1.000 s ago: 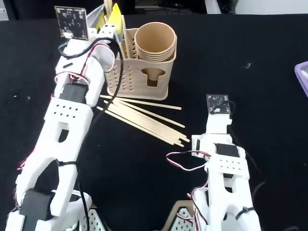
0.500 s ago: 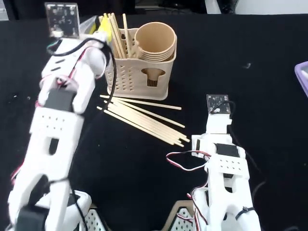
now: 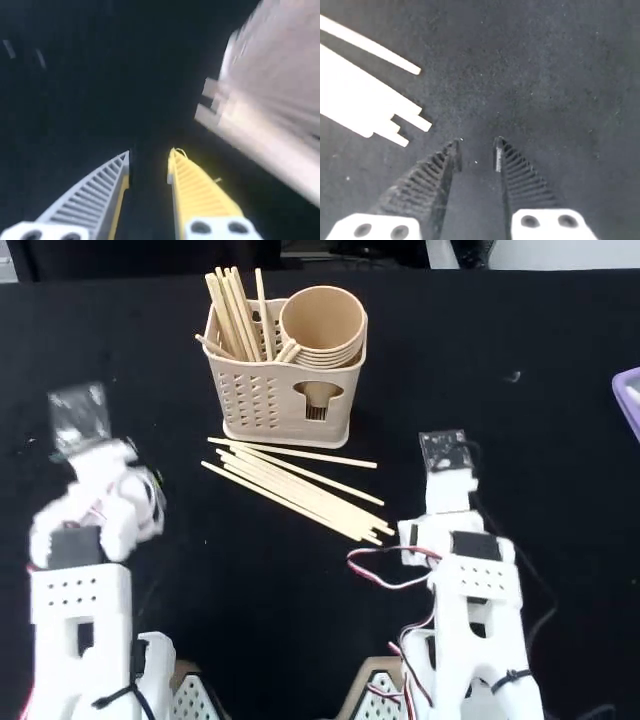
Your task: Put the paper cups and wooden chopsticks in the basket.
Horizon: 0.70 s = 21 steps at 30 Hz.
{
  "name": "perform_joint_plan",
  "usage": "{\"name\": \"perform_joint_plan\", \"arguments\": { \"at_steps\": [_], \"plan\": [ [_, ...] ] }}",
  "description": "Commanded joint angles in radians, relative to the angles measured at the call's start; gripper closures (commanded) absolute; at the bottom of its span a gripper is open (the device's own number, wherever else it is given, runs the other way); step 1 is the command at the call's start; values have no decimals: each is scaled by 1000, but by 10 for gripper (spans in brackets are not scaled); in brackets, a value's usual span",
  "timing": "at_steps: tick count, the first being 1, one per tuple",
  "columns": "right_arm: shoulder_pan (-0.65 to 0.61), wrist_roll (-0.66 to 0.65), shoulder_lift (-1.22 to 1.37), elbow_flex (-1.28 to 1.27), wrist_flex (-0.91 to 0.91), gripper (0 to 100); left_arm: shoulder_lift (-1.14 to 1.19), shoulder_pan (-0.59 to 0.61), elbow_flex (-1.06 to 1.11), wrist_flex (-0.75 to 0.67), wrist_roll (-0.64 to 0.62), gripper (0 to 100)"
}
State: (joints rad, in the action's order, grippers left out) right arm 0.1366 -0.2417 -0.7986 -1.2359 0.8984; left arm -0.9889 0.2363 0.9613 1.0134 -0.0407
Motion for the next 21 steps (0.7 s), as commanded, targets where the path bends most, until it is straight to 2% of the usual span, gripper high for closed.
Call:
{"name": "perform_joint_plan", "arguments": {
  "at_steps": [1, 5, 10, 13, 19, 21],
  "plan": [
    [-80, -103, -24, 147, 140, 834, -38, 15, 292, -187, -2, 866],
    [-219, -147, -22, 208, 199, 740, -34, 22, 309, -206, -9, 866],
    [-413, -146, 10, 170, 132, 789, -37, 22, 340, -215, -5, 866],
    [-511, -150, 84, 157, 97, 781, -40, 22, 344, -215, -2, 866],
    [-540, -160, 295, 165, -46, 768, -40, 22, 344, -212, -2, 866],
    [-543, -201, 367, 165, -94, 768, -40, 22, 344, -212, -2, 866]
  ]
}}
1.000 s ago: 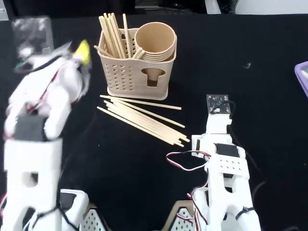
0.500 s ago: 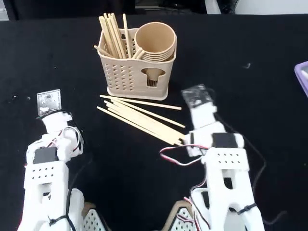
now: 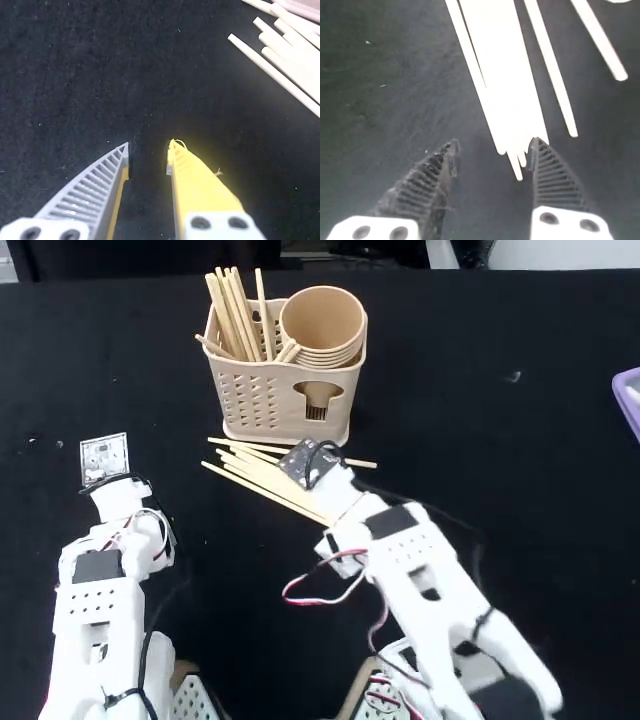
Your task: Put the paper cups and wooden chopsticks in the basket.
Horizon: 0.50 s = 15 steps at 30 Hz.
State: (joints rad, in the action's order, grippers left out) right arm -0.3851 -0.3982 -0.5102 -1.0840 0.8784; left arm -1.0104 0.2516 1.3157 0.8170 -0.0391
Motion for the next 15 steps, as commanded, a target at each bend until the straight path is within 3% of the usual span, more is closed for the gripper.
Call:
{"name": "perform_joint_plan", "arguments": {
  "at_steps": [1, 7, 12, 15],
  "plan": [
    [-21, -64, 108, 13, -94, 770, -18, 7, -10, -14, -3, 866],
    [-23, -183, 206, 15, -87, 790, -18, 7, -10, -12, -3, 866],
    [-23, -184, 159, 4, -60, 978, -18, 7, -10, -15, -3, 866],
    [-23, -183, 85, -2, 12, 982, -17, 7, -10, -17, -3, 866]
  ]
}}
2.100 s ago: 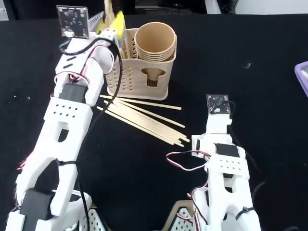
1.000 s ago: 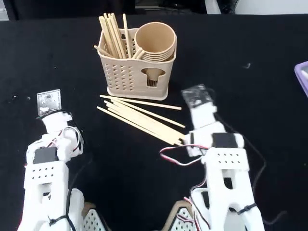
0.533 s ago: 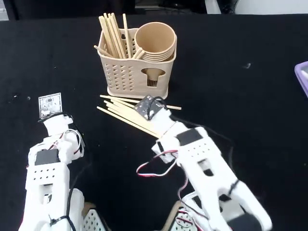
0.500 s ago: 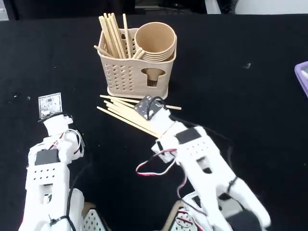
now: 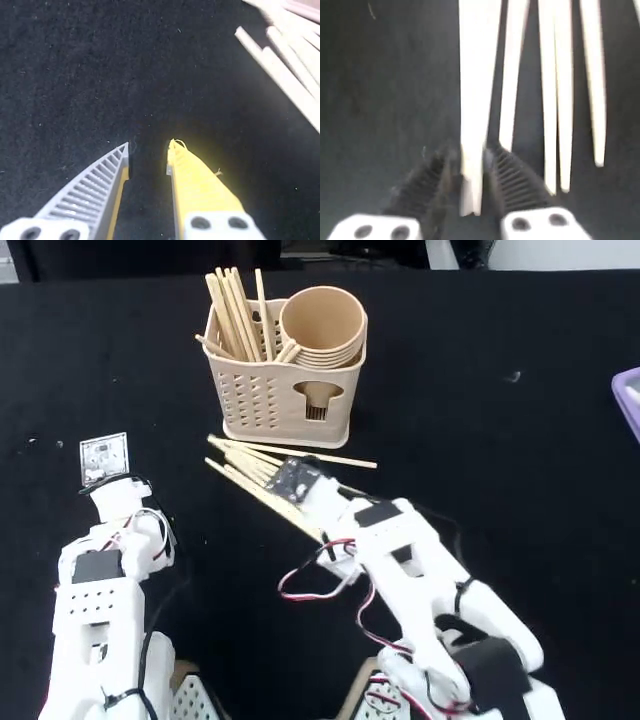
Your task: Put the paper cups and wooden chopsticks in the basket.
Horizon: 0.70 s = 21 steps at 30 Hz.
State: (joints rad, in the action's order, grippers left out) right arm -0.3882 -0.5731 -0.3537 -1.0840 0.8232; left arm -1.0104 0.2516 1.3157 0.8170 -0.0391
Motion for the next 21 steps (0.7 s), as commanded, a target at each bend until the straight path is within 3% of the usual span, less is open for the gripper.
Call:
{"name": "perform_joint_plan", "arguments": {
  "at_steps": [1, 7, 14, 18, 21],
  "plan": [
    [-20, -8, -105, -2, 101, 988, -17, 7, -10, -17, -3, 866],
    [-20, -55, -354, -39, 302, 987, -12, 7, -10, -18, -3, 866],
    [-12, -216, -432, -206, 316, 984, -12, 7, -10, -18, -3, 866],
    [-20, -183, -432, -163, 310, 961, -12, 7, -10, -18, -3, 866],
    [-20, -97, -432, -96, 311, 848, -12, 7, -10, -18, -3, 866]
  ]
}}
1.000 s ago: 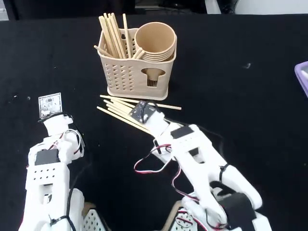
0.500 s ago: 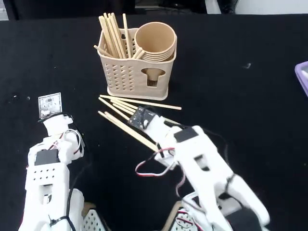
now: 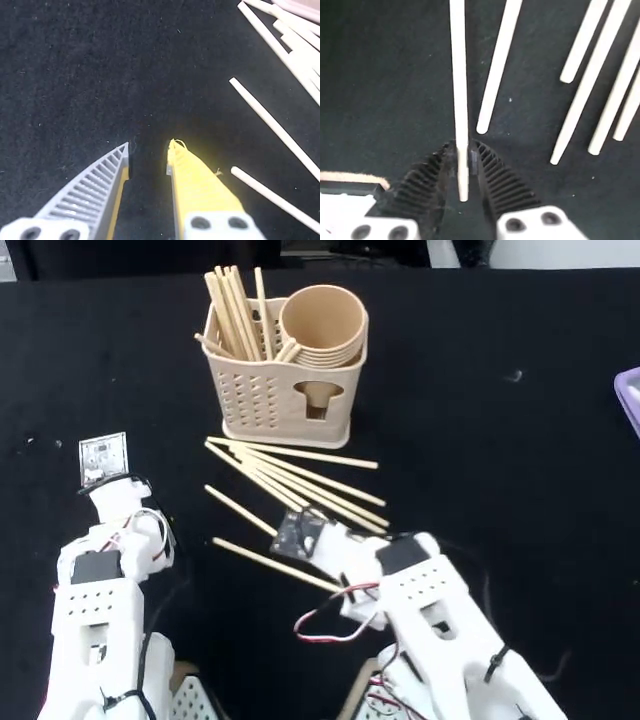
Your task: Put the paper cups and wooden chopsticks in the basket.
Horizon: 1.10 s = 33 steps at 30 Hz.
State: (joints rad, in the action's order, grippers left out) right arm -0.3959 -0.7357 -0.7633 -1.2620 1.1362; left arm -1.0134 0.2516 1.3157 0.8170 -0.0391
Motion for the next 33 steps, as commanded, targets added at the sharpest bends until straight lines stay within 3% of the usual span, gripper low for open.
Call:
{"name": "perform_joint_plan", "arguments": {
  "at_steps": [1, 5, 10, 14, 22, 25, 29, 33],
  "plan": [
    [-20, 84, -22, 102, -2, 813, -9, 7, -10, -18, -3, 866],
    [-120, 144, -22, 150, -29, 802, -9, 7, -10, -18, -3, 866],
    [-262, 278, 27, 122, -189, 811, -9, 7, -10, -18, -3, 866],
    [-273, 288, 193, 137, -292, 810, -9, 7, -10, -18, -3, 866],
    [-278, 288, 521, 285, -302, 747, -9, 7, -8, -18, -3, 866],
    [-279, 287, 568, 305, -301, 805, -9, 7, -8, -18, -3, 866],
    [-275, 287, 539, 305, -299, 994, -9, 7, -8, -18, -3, 866],
    [-276, 287, 427, 298, -244, 986, -11, 7, -8, -18, -3, 866]
  ]
}}
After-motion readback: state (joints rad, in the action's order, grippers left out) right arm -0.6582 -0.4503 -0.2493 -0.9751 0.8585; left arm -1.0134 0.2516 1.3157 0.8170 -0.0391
